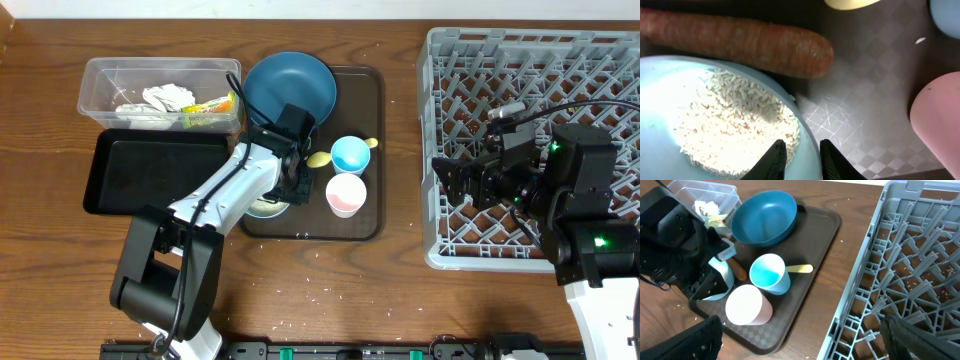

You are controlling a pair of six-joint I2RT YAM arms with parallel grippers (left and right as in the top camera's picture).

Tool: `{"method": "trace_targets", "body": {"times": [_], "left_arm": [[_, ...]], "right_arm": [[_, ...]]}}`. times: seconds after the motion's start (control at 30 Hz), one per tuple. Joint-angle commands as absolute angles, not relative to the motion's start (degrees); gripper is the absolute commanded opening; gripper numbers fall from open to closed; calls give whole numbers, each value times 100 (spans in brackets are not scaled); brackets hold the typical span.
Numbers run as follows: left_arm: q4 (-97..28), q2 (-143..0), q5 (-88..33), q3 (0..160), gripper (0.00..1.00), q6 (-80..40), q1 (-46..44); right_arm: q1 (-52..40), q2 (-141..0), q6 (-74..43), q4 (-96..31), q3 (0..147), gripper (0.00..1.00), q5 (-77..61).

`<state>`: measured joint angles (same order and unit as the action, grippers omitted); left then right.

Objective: Sort waste into correct bins and load items into the dishwasher rack
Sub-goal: 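Lift the rice bowl left and tip the rice onto the black tray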

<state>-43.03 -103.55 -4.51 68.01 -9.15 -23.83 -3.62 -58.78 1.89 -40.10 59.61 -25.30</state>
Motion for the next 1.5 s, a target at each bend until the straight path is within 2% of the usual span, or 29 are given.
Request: {"method": "trace_targets", "body": {"times": [0.0, 0.1, 0.17, 0.5, 0.77, 1.03, 1.23, 1.47], "left_arm": [[-4318, -10267, -386, 6873, 19, -976, -2381], [-4316, -10274, -384, 6869, 8, -993, -2381], [-4283, -10274, -381, 6864, 7, -991, -2381], [-3992, -10276, -338, 6659, 9, -989, -2381], [-3955, -10276, -336, 6659, 6, -991, -2388], [-4136, -10112, -355, 6775, 6, -1341, -2344], [-4252, -9714, -360, 6914, 6, -1339, -2290], [-4259, -9889, -336, 6755, 6, -1225, -2296]], "right_arm": [[-307, -5896, 130, -4040, 6064, 99, -2598], [-307, -5896, 130, -4062, 6064, 99, -2598], [-307, -5896, 130, -4073, 6064, 99, -2598], [-307, -5894, 132, -4139, 6064, 99, -2598], [-307, -5896, 132, -4139, 6064, 99, -2596], [-307, -5894, 132, -4141, 6064, 99, -2596], [-307, -5896, 132, -4136, 6064, 99, -2598], [-307, -5896, 132, -4187, 6064, 99, -2598]]}}
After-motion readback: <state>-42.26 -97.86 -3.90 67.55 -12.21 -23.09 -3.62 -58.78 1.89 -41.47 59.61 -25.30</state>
